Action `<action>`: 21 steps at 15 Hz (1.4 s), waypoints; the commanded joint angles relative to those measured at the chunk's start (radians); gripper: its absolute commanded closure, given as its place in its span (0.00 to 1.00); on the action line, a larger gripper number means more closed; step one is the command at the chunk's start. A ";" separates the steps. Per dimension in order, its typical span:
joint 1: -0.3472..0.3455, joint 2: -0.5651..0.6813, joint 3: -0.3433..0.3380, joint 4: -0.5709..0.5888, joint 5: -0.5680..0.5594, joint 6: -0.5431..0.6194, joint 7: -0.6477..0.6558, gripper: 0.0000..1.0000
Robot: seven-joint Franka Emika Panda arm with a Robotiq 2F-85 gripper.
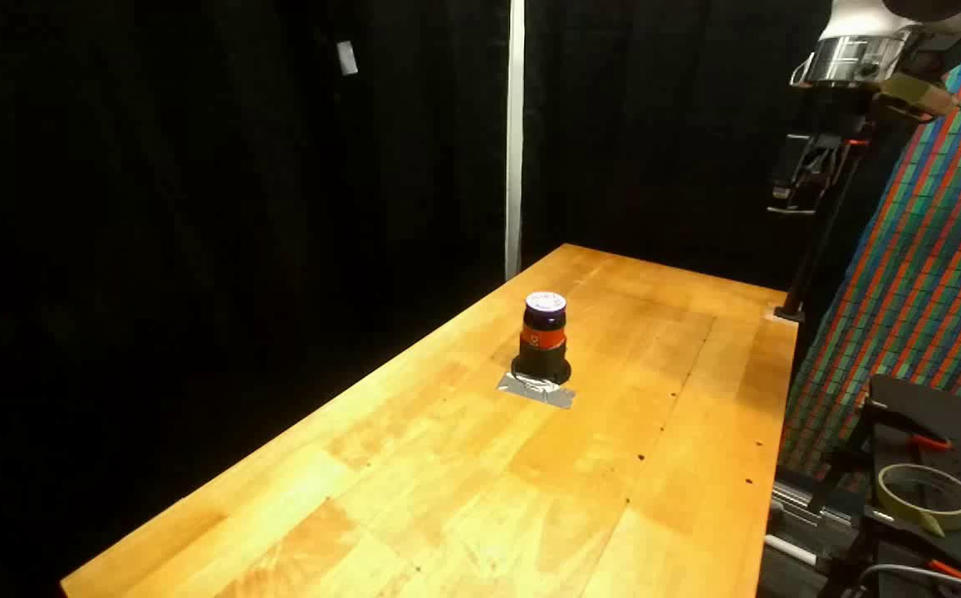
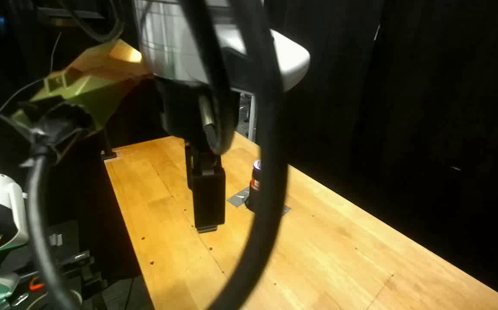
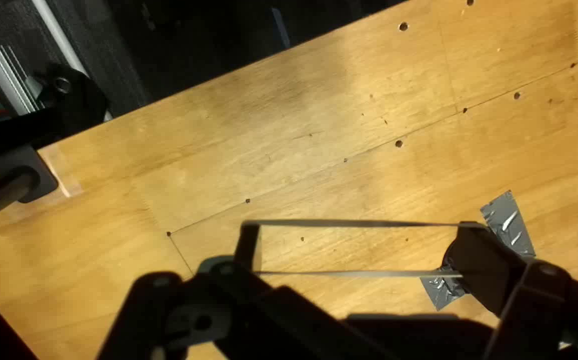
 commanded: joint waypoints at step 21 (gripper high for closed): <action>0.057 0.266 0.179 0.264 -0.047 -0.037 0.108 0.00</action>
